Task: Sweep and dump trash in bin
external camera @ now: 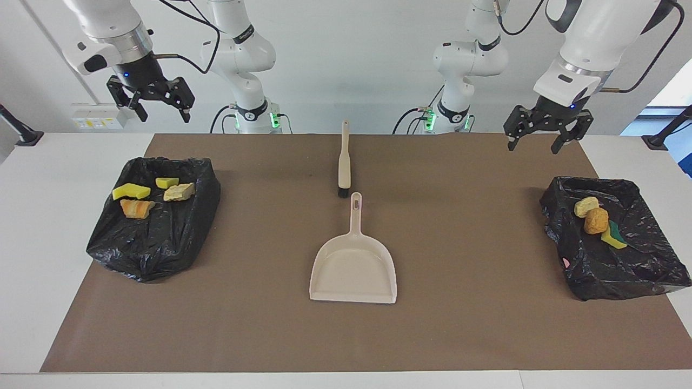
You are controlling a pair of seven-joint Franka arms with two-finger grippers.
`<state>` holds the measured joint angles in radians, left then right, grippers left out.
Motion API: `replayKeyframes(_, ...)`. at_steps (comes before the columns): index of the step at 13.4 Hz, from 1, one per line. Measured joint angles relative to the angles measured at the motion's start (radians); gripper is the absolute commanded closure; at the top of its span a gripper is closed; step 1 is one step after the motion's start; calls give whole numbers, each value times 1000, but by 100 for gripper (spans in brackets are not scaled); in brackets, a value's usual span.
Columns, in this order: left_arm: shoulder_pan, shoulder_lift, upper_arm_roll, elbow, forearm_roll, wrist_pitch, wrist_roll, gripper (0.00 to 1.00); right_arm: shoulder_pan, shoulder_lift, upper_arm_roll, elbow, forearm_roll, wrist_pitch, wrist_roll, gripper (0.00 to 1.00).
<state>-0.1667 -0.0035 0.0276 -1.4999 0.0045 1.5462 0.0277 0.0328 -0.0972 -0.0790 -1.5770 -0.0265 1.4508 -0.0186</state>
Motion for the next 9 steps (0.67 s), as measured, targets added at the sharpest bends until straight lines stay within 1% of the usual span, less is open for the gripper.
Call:
replayKeyframes(4, 1, -19, 12, 20, -3, -55, 24, 0, 0, 0, 0, 0, 0, 0, 0, 0)
replayKeyframes(9, 4, -38, 25, 20, -3, -71, 27, 0, 0, 0, 0, 0, 0, 0, 0, 0)
